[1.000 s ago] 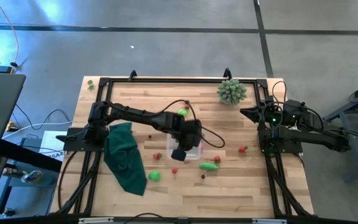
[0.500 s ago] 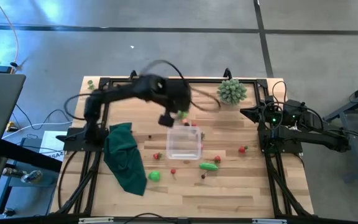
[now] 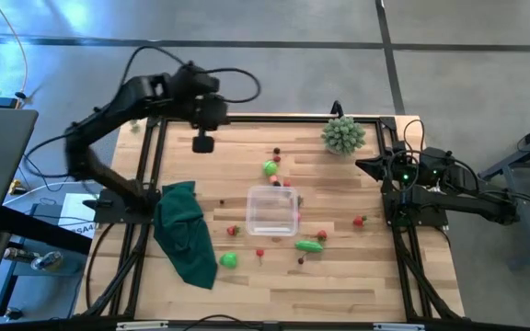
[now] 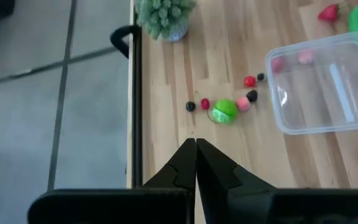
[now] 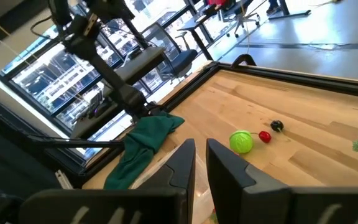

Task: Pick and placing Produce into tupperware
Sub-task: Put the red strawberry into the transparent bin

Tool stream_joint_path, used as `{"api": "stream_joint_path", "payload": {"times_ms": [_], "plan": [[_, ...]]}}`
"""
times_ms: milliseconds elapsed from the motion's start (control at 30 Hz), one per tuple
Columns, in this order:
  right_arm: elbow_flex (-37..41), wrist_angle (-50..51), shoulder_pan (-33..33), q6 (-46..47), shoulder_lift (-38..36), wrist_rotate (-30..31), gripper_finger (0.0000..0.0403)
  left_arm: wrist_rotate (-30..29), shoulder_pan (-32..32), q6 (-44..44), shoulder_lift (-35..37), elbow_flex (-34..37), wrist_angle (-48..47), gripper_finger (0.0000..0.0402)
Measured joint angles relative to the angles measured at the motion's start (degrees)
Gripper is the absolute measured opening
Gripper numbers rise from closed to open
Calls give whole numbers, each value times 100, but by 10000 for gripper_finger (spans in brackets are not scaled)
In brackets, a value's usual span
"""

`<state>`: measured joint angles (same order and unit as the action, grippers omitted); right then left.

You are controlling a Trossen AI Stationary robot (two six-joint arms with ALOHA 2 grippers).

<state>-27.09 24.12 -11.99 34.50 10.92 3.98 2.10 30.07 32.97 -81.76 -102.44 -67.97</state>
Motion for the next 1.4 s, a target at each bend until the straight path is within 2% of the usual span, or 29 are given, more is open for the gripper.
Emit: {"api": "stream_joint_path", "payload": {"times_ms": [300,467,633,767,933,1067,1233,1400], "plan": [[0,-181,0,-36,0,9,32,1206,438,-26,2029,3407,2534,3],[0,-214,0,-138,0,21,32,2176,725,-14,2682,4482,3439,3],[1,-214,0,-310,0,-24,32,2866,1063,227,2850,4717,3436,3],[0,-215,0,-610,0,-114,32,3353,1161,998,2863,4717,3413,3],[1,-219,0,-896,0,-313,32,3382,1154,1372,2863,4717,3331,3],[-60,-214,0,-1215,0,-638,32,3427,1156,1206,2868,4717,3226,3],[-255,-214,0,-1603,-2,-661,32,3664,1051,793,2905,4717,2972,3],[-415,-157,0,-1900,-2,-635,32,2964,382,785,3099,4717,2774,1]]}}
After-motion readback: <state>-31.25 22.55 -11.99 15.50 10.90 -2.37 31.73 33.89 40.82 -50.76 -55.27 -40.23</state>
